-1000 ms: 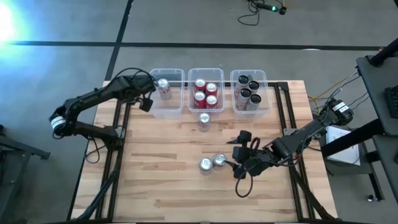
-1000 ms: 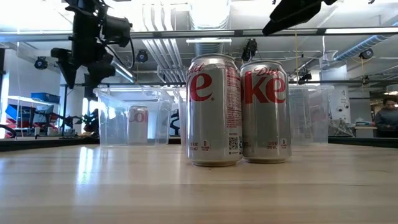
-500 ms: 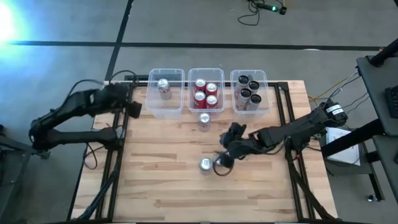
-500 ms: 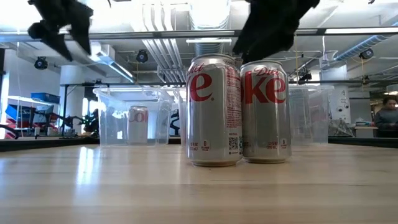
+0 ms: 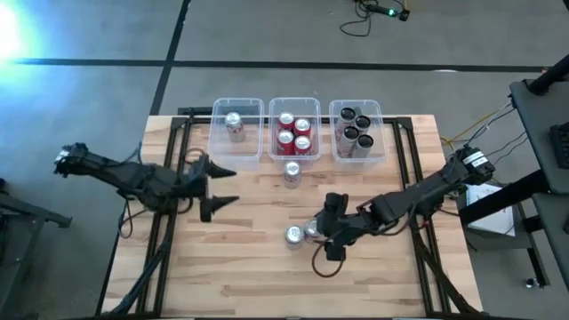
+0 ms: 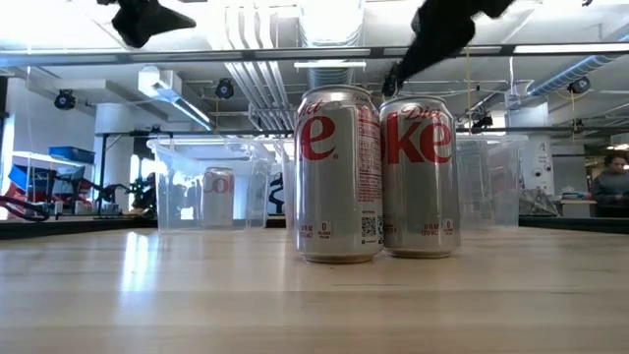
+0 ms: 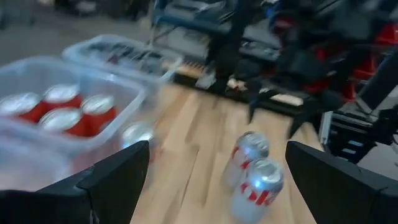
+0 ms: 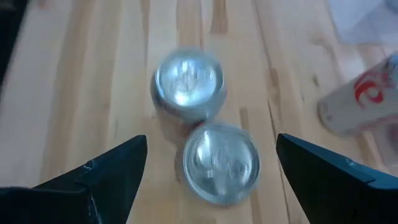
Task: Sort soda cans
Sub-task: Put the bottom right red-silver soda can into the left transparent bin
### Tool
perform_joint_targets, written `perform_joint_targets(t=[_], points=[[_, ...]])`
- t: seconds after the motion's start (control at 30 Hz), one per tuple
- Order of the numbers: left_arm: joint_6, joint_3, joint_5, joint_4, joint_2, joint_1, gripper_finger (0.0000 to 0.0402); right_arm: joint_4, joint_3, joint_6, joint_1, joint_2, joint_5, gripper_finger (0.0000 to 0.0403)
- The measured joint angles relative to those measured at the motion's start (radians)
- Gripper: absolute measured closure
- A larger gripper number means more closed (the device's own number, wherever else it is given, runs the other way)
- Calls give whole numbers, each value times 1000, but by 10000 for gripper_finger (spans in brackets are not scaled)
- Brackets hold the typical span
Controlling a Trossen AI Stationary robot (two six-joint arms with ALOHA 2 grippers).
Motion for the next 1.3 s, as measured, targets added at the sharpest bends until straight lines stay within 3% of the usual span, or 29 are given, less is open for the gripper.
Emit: perform_joint_targets(t=[0.17, 0.53, 0.97, 1.3], points=[[62, -81, -117, 194, 76, -92, 40, -35, -5, -5, -8, 43, -8, 51], [68, -145, -119, 465, 290, -107, 40, -24, -5, -8, -53, 162, -50, 51], [92, -80, -113, 534, 505, -113, 40, -29, 0, -24, -69, 196, -118, 102], [172, 53, -112, 543, 716, -117, 40, -280, 142, -91, -60, 45, -95, 99]])
